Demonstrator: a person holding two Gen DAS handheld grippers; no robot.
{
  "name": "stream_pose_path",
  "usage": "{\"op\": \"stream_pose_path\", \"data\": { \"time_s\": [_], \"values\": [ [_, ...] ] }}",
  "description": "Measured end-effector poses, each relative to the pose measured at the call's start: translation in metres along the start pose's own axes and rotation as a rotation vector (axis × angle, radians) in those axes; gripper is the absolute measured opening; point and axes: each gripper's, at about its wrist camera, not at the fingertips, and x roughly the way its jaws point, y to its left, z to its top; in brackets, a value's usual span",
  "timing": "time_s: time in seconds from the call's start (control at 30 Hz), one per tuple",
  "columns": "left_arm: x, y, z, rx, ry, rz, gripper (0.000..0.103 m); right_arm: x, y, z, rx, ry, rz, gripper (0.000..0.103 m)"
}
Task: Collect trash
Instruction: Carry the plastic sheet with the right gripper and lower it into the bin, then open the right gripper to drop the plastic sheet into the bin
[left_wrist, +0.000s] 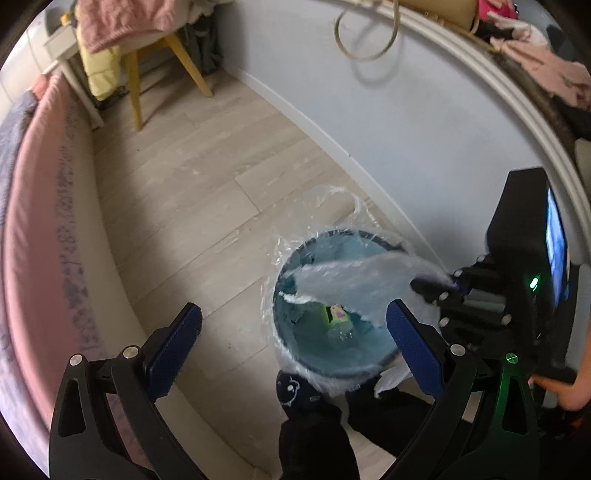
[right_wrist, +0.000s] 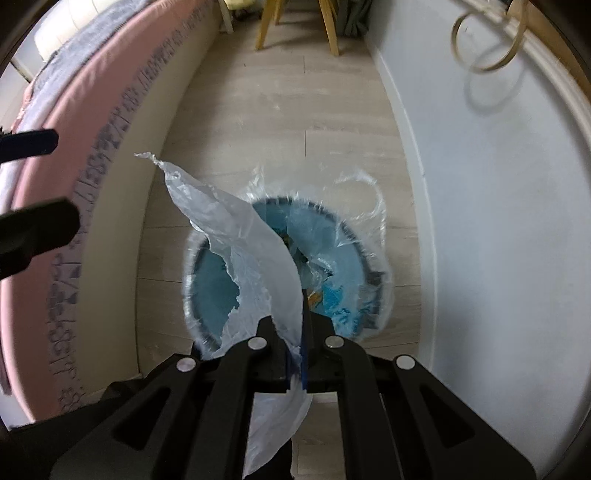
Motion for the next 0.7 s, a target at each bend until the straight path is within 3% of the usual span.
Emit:
{"op": "stream_pose_path", "data": {
  "time_s": [0.17,0.43,0.7],
  "values": [
    [0.058,0.003,-0.007,0.037,0.004,-0.014,0.097,0.073,-0.005,0.000,0.008,0.047,-0.003,0.005],
    [0.128,0.009,-0.020,0.069,0.040,-0.059,0.097,0.143,-0.014,0.000,-0.025,0.069,-0.004,0.005],
    [0.155,-0.001,-0.019,0.143,0.029,-0.107,0.097,0.184,-0.025,0.004,-0.074,0.081,-0.011,0.005]
  ]
}}
